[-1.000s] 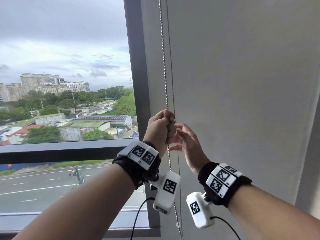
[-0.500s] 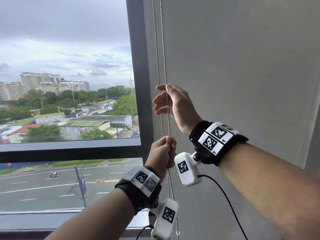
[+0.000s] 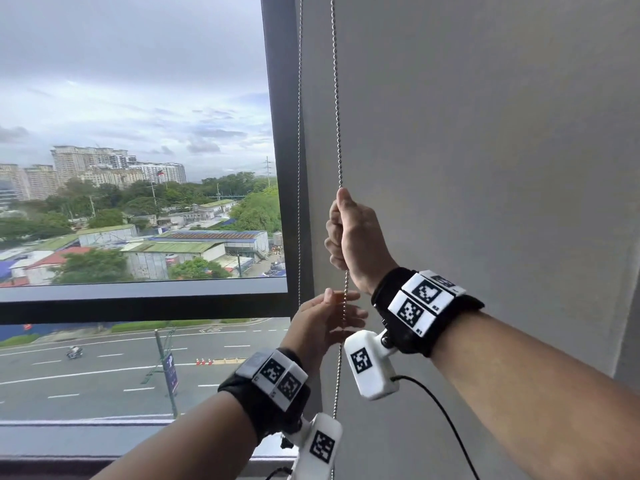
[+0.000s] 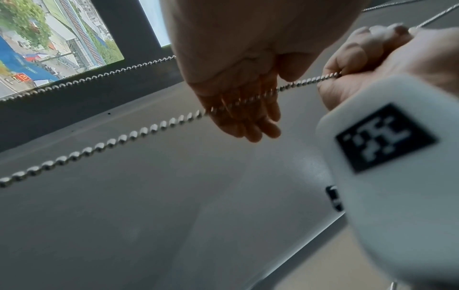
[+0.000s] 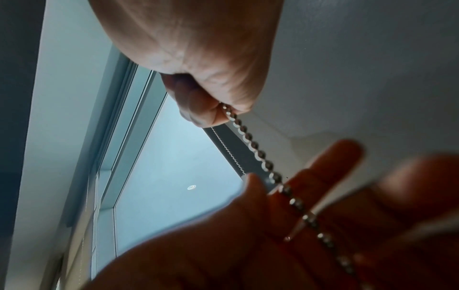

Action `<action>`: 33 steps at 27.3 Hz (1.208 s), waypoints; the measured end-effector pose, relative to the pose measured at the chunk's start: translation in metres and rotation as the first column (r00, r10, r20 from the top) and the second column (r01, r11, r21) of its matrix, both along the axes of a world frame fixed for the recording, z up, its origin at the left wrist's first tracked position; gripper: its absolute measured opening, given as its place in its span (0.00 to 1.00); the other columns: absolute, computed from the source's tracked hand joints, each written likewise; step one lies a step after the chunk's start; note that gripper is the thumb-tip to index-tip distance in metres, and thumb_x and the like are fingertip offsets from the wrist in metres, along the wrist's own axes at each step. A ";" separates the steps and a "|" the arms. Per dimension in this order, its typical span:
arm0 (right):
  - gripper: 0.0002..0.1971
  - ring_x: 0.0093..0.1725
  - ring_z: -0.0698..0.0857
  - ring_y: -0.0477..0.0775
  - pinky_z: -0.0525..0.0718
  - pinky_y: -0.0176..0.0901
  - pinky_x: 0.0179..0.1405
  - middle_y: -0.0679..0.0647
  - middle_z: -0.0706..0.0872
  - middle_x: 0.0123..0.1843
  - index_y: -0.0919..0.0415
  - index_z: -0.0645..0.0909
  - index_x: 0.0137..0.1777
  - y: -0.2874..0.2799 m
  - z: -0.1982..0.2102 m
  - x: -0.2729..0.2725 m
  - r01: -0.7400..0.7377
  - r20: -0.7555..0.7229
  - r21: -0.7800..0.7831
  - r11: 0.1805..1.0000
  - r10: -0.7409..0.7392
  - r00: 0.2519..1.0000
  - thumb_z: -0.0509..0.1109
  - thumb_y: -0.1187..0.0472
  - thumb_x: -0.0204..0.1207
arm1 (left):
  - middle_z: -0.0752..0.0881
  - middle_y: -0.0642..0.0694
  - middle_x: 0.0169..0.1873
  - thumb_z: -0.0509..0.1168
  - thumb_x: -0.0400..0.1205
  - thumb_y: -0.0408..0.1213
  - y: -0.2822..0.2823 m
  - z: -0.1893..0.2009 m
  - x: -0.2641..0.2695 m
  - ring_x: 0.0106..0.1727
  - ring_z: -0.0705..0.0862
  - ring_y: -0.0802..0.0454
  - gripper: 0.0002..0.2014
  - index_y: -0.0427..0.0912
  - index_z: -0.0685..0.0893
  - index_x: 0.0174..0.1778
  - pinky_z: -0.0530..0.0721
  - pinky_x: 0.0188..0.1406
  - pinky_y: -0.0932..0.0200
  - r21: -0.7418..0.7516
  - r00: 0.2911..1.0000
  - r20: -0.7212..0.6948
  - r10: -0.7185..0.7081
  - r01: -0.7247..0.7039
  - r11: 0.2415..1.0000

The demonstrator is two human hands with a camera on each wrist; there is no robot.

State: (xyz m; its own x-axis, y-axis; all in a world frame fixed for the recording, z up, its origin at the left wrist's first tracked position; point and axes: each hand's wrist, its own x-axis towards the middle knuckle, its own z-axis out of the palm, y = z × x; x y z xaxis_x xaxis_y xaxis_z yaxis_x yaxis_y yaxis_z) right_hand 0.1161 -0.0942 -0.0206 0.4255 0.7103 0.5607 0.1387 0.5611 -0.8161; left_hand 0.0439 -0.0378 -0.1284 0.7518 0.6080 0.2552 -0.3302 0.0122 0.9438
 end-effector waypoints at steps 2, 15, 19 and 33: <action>0.22 0.15 0.55 0.42 0.54 0.30 0.15 0.44 0.59 0.20 0.52 0.61 0.30 0.001 -0.006 0.002 0.003 -0.008 0.005 1.000 -0.003 1.000 0.50 0.48 0.88 | 0.88 0.38 0.43 0.52 0.85 0.46 0.006 0.009 0.001 0.44 0.86 0.44 0.20 0.34 0.83 0.53 0.79 0.46 0.51 0.013 0.999 0.033 0.013 -0.014 1.000; 0.23 0.16 0.56 0.43 0.56 0.29 0.14 0.51 0.59 0.23 0.55 0.62 0.30 -0.008 -0.064 0.005 -0.011 -0.039 -0.075 0.997 0.008 0.999 0.51 0.50 0.89 | 0.86 0.38 0.47 0.43 0.87 0.48 -0.007 0.126 0.010 0.48 0.84 0.45 0.23 0.38 0.79 0.54 0.78 0.48 0.54 0.121 0.981 0.185 -0.063 0.041 0.992; 0.24 0.18 0.55 0.44 0.53 0.36 0.18 0.48 0.59 0.22 0.54 0.61 0.29 -0.008 -0.071 0.006 0.017 -0.013 -0.079 0.997 -0.018 1.000 0.50 0.50 0.89 | 0.85 0.40 0.37 0.46 0.87 0.46 -0.013 0.133 0.017 0.36 0.84 0.46 0.20 0.36 0.79 0.54 0.80 0.38 0.54 0.103 0.971 0.218 -0.094 0.072 0.992; 0.23 0.19 0.57 0.45 0.53 0.41 0.21 0.49 0.60 0.21 0.55 0.62 0.29 -0.011 -0.073 0.002 -0.023 -0.036 -0.046 0.999 0.021 0.999 0.53 0.55 0.89 | 0.61 0.52 0.15 0.41 0.72 0.20 -0.024 0.128 0.024 0.16 0.54 0.57 0.20 0.44 0.70 0.24 0.52 0.17 0.69 0.139 0.971 0.190 0.143 -0.171 0.975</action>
